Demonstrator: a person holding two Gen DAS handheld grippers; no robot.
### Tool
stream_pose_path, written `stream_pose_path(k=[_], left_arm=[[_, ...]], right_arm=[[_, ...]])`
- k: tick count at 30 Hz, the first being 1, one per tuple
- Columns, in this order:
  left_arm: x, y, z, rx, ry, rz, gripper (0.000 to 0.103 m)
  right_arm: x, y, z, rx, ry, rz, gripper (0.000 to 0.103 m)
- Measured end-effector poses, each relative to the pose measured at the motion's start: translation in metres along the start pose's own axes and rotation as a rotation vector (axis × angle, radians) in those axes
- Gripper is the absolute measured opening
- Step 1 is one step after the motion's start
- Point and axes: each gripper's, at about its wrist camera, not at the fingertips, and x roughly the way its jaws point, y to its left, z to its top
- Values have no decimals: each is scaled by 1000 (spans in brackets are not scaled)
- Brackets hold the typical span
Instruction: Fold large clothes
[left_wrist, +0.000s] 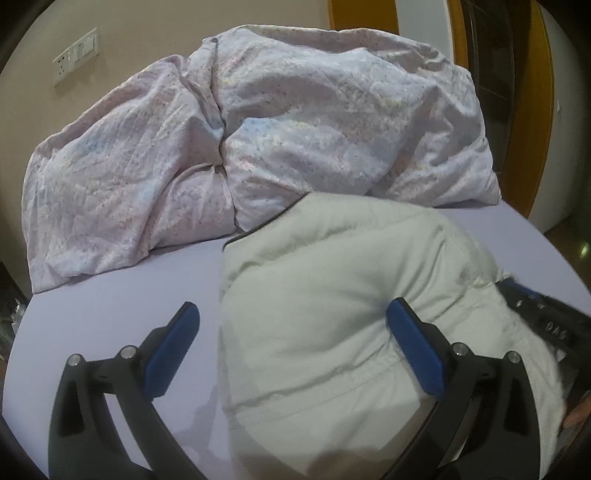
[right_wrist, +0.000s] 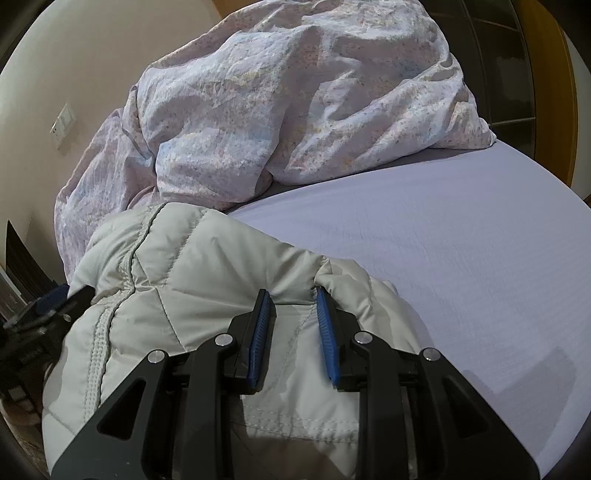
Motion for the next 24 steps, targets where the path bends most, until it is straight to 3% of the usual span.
stream_pose_path(k=[8,24], left_arm=[[15,6,-10,-55,27,-61,101],[18,6,-18,-75,5,-48,101]], right_arm=[[1,-2,0,14,-1,19,27],[4,-2,0,7,4,13,27]])
